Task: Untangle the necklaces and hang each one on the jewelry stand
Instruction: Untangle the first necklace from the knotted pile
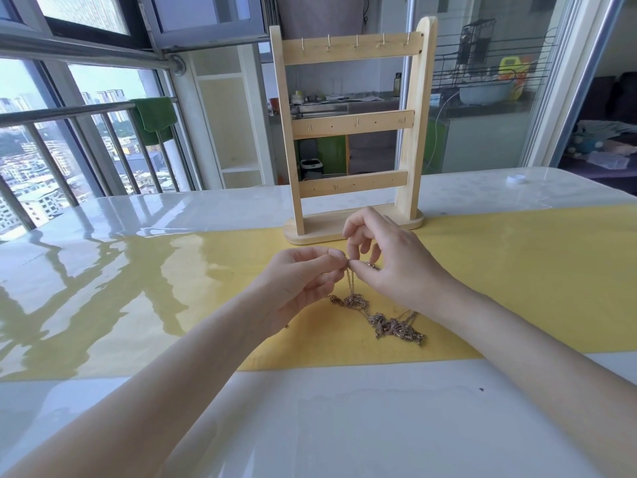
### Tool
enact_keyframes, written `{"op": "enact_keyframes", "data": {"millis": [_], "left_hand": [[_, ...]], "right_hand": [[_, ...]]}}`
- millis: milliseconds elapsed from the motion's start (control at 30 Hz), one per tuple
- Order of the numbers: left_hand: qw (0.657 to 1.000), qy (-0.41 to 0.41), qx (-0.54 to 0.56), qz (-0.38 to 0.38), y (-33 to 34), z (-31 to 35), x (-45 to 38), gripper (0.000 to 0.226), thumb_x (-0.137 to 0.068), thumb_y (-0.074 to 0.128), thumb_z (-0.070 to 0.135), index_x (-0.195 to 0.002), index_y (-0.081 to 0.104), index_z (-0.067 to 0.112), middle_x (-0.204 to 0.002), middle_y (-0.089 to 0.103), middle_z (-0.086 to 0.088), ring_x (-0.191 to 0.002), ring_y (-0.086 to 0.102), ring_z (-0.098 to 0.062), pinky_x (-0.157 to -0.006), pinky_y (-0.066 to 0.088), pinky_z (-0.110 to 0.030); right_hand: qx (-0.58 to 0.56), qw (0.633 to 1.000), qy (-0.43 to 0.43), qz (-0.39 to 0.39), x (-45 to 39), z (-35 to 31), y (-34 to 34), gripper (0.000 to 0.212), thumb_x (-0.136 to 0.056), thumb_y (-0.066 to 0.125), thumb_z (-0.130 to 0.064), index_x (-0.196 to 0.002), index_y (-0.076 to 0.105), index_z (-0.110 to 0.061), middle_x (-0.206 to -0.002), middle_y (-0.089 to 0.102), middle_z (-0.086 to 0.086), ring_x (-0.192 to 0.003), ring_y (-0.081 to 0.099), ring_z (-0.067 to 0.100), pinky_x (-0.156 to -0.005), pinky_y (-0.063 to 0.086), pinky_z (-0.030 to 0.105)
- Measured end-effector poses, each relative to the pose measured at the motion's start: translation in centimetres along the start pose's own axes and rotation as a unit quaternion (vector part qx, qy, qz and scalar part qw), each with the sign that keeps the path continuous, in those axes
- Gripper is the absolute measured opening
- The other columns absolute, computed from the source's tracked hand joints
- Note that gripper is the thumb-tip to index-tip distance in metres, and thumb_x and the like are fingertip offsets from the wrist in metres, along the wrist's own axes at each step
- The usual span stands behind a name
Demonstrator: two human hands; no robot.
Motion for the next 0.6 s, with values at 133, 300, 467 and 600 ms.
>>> {"op": "enact_keyframes", "data": {"millis": [133,300,467,600], "left_hand": [[1.0,0.005,-0.014,0.022,-0.4,0.1,0.0,0.005,-0.085,0.066,0.006,-0.08,0.065,0.008,-0.065,0.058,-0.002,-0.056,0.054,-0.006,-0.058,0.051,-0.014],[0.998,0.036,-0.041,0.038,-0.4,0.5,0.1,0.011,-0.084,0.066,0.002,-0.075,0.064,0.008,-0.063,0.058,-0.002,-0.058,0.053,-0.008,-0.062,0.051,-0.015],[0.969,0.157,-0.182,0.058,0.0,3.1,0.8,0.014,-0.083,0.066,0.0,-0.072,0.064,0.009,-0.063,0.062,0.003,-0.06,0.054,-0.006,-0.061,0.045,-0.017],[0.958,0.185,-0.208,0.069,0.3,3.7,1.2,0.016,-0.082,0.066,-0.003,-0.071,0.063,0.009,-0.068,0.065,-0.001,-0.061,0.057,-0.004,-0.059,0.046,-0.014]], "right_hand": [[0.002,1.0,0.004,-0.002,-0.1,0.2,0.1,0.038,-0.081,0.063,-0.004,-0.098,0.04,-0.029,-0.08,0.059,-0.014,-0.084,0.045,0.006,-0.068,0.037,0.015],[0.004,1.0,0.005,-0.017,0.0,0.1,0.3,0.037,-0.079,0.062,-0.002,-0.096,0.039,-0.026,-0.079,0.059,-0.011,-0.078,0.044,0.006,-0.066,0.035,0.014],[-0.016,0.999,0.032,-0.013,-0.1,0.4,0.1,0.038,-0.078,0.063,-0.002,-0.098,0.038,-0.022,-0.077,0.059,-0.005,-0.071,0.046,0.003,-0.065,0.037,0.014],[-0.025,0.999,0.037,-0.007,0.0,0.3,-0.1,0.039,-0.077,0.063,0.0,-0.097,0.037,-0.02,-0.076,0.059,-0.002,-0.069,0.046,0.004,-0.064,0.038,0.015]]}}
Point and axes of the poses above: each hand's wrist, its own x-axis away from the middle knuckle, its own y-axis out of the palm, z = x × y, the point moved 10 cm from there along -x, towards the middle knuckle
